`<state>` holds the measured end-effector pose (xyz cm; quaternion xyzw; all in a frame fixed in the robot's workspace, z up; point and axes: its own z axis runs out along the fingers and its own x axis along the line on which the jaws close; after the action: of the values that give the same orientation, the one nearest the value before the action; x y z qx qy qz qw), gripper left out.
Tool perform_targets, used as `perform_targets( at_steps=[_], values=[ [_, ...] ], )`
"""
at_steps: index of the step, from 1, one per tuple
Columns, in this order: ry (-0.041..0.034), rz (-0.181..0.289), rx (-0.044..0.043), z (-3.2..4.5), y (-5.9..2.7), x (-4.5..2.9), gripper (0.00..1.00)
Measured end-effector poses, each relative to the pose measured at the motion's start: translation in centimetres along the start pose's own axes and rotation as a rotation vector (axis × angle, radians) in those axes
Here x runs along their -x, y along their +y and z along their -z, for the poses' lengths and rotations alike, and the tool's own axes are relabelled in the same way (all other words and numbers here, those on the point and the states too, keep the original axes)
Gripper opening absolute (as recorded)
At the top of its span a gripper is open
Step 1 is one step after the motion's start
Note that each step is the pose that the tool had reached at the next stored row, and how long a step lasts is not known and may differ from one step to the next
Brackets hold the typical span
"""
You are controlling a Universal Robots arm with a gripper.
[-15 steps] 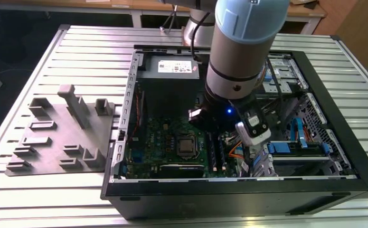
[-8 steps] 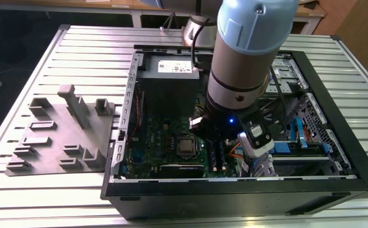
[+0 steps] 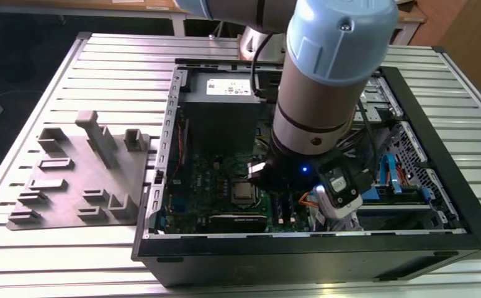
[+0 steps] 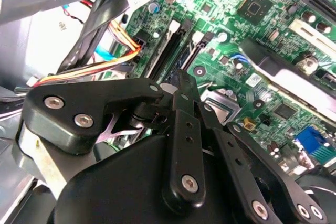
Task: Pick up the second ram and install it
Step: 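Press down the second ram until it locks into place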
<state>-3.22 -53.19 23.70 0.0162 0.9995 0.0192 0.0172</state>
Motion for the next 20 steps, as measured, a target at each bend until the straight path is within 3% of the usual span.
perform_targets(
  at_steps=[6, 15, 20],
  values=[
    [0.0009, -0.001, -0.0029, -0.12, -0.35, 0.01, 0.07],
    [0.0009, -0.001, -0.0037, -1.29, -0.48, -0.01, 0.07],
    [0.0011, -0.001, -0.0042, -1.58, -0.51, -0.02, 0.07]
  ],
)
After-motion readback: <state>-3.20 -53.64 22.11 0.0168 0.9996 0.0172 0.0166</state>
